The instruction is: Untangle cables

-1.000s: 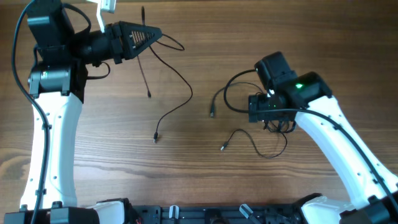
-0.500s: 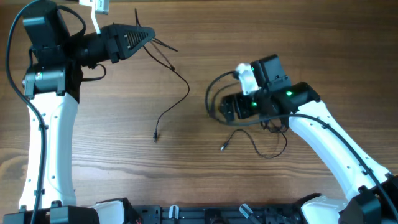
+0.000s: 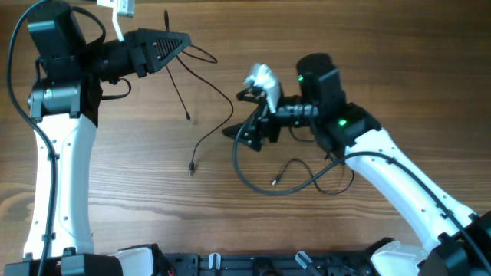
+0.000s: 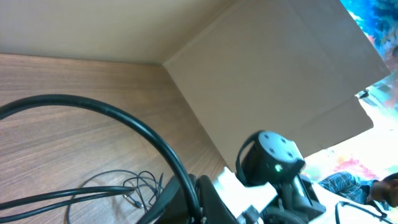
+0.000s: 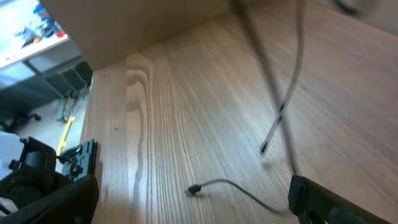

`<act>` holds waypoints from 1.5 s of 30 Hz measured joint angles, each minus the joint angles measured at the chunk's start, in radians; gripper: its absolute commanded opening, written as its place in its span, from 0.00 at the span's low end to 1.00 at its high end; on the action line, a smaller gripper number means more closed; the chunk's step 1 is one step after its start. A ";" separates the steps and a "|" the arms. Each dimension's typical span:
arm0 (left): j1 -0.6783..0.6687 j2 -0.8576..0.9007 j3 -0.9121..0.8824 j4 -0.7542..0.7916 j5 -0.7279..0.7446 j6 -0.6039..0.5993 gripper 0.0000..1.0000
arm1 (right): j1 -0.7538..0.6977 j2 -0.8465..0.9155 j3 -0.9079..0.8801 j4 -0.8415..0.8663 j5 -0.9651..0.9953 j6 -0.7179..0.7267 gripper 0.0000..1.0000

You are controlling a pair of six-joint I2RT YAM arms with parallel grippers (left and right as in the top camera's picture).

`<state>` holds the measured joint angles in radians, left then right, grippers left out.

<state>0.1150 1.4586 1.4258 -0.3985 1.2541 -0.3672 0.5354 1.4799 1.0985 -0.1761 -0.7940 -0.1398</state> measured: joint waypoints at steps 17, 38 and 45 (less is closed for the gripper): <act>-0.001 0.000 0.000 -0.035 0.072 0.000 0.04 | 0.079 0.055 0.000 0.239 0.341 -0.037 0.99; -0.090 0.000 0.000 -0.050 0.042 0.028 0.04 | 0.079 0.166 0.000 0.460 0.346 0.099 0.86; -0.089 0.000 0.000 -0.050 0.007 0.033 0.04 | 0.079 0.163 0.000 0.477 0.345 0.113 0.76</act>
<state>0.0257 1.4586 1.4258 -0.4488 1.2610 -0.3340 0.6147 1.6428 1.0981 0.3012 -0.4492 -0.0265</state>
